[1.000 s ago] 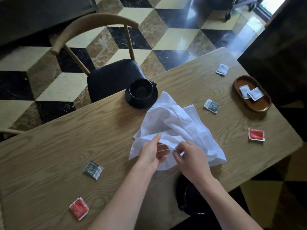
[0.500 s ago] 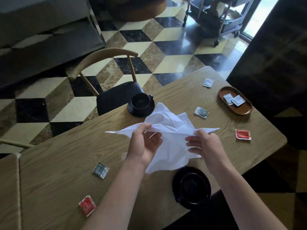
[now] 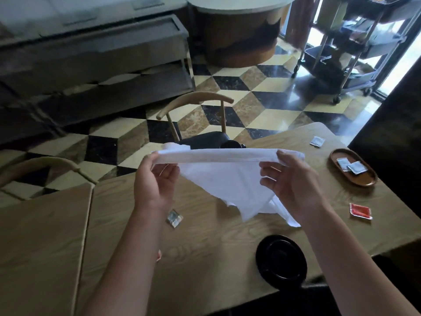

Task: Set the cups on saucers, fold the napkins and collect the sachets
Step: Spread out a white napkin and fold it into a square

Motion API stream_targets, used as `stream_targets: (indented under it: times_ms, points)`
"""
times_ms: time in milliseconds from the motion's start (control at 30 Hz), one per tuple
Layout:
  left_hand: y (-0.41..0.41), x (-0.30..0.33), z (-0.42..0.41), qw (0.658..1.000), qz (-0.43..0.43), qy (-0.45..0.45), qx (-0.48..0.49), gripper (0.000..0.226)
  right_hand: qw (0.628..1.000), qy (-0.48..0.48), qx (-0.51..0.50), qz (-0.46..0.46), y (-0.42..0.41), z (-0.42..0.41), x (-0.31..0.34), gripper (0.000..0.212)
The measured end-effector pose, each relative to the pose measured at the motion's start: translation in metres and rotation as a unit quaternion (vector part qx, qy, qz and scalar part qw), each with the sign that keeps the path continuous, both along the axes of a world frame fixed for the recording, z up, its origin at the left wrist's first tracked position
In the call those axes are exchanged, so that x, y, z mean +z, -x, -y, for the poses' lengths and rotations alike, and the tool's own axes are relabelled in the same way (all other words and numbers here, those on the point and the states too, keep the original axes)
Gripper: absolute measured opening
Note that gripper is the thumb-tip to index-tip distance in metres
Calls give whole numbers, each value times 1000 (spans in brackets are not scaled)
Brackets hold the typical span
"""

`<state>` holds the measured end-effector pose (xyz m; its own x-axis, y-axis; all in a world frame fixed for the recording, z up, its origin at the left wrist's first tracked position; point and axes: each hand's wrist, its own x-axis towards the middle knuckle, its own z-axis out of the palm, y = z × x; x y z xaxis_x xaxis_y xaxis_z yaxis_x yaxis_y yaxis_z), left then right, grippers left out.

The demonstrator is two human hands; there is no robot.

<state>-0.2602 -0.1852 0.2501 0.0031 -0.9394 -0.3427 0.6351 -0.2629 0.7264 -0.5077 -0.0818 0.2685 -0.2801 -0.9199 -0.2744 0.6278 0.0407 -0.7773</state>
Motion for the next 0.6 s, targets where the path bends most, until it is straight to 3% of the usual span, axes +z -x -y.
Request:
stream_targets:
  times_ms: [133, 267, 367, 467, 600]
  points:
    - [-41, -4, -15, 997, -64, -9, 38, 14, 997, -67, -1, 40, -38, 0, -12, 18]
    - [-57, -10, -46, 997, -76, -8, 5, 17, 974, -175, 127, 62, -99, -12, -43, 59]
    - [-74, -16, -69, 998, -54, -23, -13, 14, 947, -219, 219, 84, -149, -20, -62, 73]
    - [-105, -17, -89, 998, -42, -27, -34, 7, 932, -233, 242, 132, -191, -18, -66, 73]
    - [-159, -12, -112, 997, -34, -20, -66, 16, 935, -242, 194, 171, -243, -16, -68, 53]
